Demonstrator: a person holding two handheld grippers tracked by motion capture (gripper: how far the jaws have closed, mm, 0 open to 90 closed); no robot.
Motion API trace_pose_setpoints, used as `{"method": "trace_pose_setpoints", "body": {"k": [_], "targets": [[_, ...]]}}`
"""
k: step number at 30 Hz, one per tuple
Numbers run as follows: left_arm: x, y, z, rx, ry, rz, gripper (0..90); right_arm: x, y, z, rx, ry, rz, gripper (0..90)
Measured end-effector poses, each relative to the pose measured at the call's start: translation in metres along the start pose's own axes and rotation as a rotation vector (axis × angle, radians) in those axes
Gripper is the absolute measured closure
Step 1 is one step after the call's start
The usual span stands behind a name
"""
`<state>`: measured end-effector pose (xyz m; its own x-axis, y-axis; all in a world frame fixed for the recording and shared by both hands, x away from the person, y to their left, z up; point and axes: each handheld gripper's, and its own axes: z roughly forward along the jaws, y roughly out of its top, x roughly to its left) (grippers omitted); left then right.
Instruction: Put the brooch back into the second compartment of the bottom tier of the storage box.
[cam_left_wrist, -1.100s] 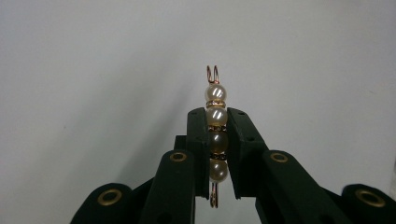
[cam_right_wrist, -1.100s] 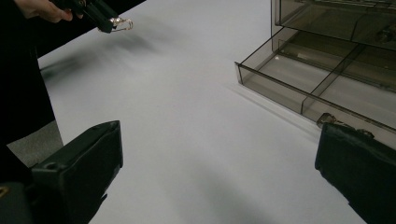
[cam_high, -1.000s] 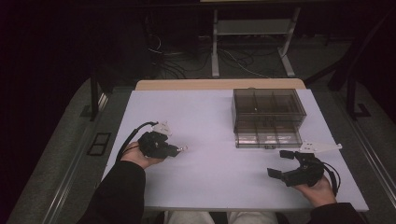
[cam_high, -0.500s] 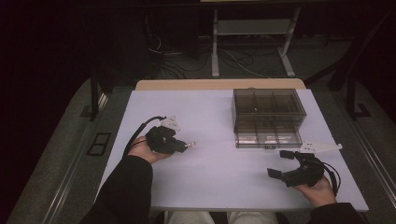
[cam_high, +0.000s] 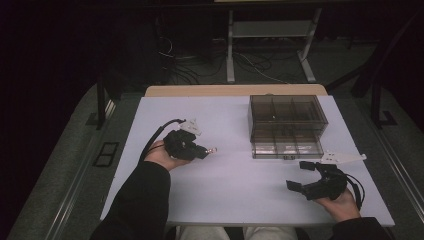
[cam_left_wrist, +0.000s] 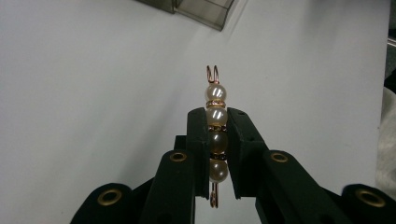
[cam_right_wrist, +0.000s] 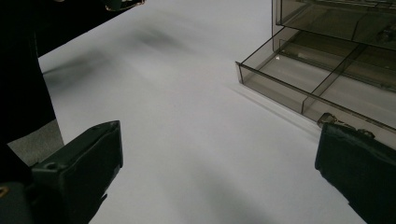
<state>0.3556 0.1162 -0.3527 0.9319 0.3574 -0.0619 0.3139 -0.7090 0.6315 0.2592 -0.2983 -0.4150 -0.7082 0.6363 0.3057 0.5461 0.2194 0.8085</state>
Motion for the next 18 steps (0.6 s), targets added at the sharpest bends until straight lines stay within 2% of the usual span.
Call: {"method": "trace_pose_setpoints", "body": {"k": [8, 14, 18], "targets": [[0.000, 0.014, 0.005, -0.014, -0.006, 0.015, 79.3, 0.000, 0.000, 0.000, 0.001, 0.002, 0.002, 0.5], [-0.001, 0.023, 0.010, -0.005, -0.013, 0.025, 79.3, 0.000, 0.000, 0.000, 0.001, 0.002, 0.001, 0.5], [0.000, 0.029, 0.014, -0.014, -0.022, 0.019, 79.3, 0.000, 0.000, 0.000, 0.003, 0.003, 0.001, 0.5]]}}
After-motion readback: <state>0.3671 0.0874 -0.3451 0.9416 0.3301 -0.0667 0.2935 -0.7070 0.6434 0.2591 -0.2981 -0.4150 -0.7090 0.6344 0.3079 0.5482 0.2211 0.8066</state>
